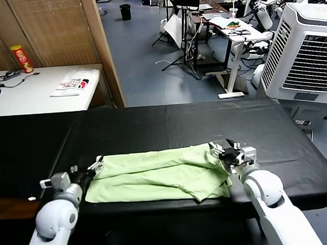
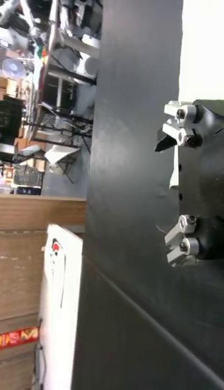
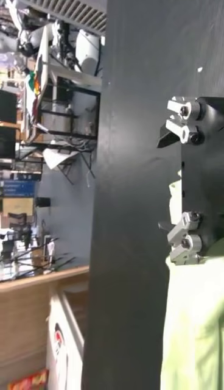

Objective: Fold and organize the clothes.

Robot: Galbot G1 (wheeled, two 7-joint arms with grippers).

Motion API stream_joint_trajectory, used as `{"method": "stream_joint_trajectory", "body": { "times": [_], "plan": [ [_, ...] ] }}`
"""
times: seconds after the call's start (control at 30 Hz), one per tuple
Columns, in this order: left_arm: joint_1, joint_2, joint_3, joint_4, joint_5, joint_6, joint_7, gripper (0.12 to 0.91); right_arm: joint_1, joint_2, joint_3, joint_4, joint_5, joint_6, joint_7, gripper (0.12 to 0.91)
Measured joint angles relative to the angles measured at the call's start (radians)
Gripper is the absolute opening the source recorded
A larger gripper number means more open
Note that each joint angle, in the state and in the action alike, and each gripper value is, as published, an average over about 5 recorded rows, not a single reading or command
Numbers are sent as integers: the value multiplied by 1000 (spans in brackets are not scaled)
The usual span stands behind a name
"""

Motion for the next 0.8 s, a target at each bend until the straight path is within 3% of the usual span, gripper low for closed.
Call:
{"method": "stream_joint_trajectory", "body": {
  "times": [0.43,0.53,0.8],
  "plan": [
    [87,-95,-7,1,51,-36,17,767,-50,-5,4,75,2,2,0,798],
    [88,-103,-5,3,57,-37,17,654,-53,-5,3,79,0,4,0,798],
    [86,-112,-3,5,63,-33,14,212,-56,-2,2,82,-7,11,-1,798]
  ]
}}
